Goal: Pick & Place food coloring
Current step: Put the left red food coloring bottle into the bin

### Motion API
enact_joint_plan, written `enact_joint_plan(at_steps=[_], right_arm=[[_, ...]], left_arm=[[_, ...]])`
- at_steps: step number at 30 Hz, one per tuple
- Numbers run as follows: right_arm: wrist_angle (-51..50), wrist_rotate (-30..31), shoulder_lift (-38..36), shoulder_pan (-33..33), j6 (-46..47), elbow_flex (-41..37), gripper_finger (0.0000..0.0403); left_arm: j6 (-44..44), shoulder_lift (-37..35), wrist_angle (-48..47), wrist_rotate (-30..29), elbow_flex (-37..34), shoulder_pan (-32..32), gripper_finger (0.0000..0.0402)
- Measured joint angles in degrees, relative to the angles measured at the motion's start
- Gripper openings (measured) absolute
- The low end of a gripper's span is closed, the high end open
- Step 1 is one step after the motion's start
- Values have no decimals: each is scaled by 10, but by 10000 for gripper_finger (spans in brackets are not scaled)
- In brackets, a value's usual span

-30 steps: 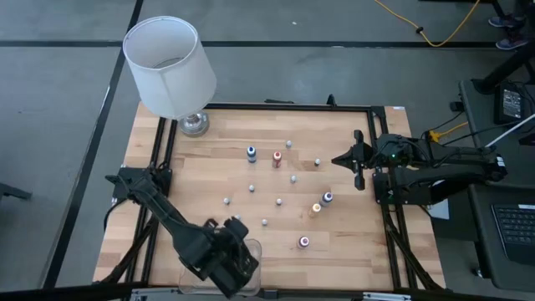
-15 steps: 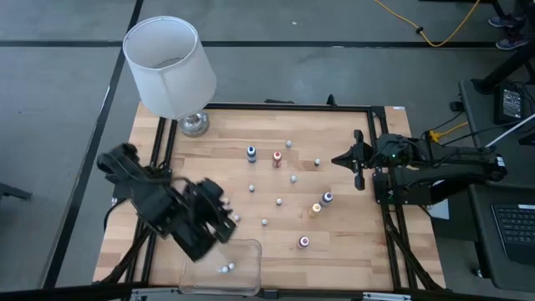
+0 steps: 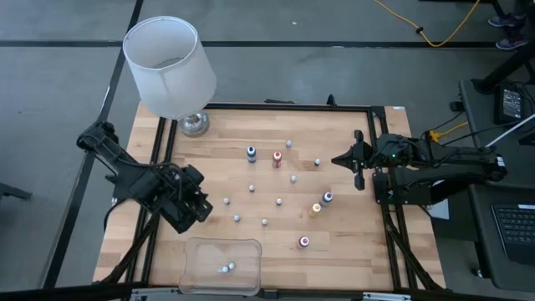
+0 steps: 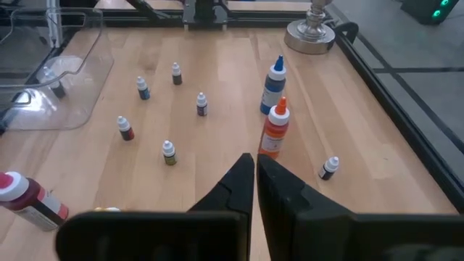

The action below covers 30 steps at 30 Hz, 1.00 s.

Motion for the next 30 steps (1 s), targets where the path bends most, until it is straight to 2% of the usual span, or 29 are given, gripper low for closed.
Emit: enact_joint_plan(at_steps=[2,9,15,30], right_arm=[[0,4,0,0,8,0,23],[0,4,0,0,13,0,23],[0,4,0,0,13,0,23],[0,5,0,0,-11,0,23]], left_arm=[[25,-10,28,9,-38,8,163],[107,-29,87,98,-149,52,206],[148,-36,150,116,-202,89,232],[264,-36,376,197,-297,203,240]])
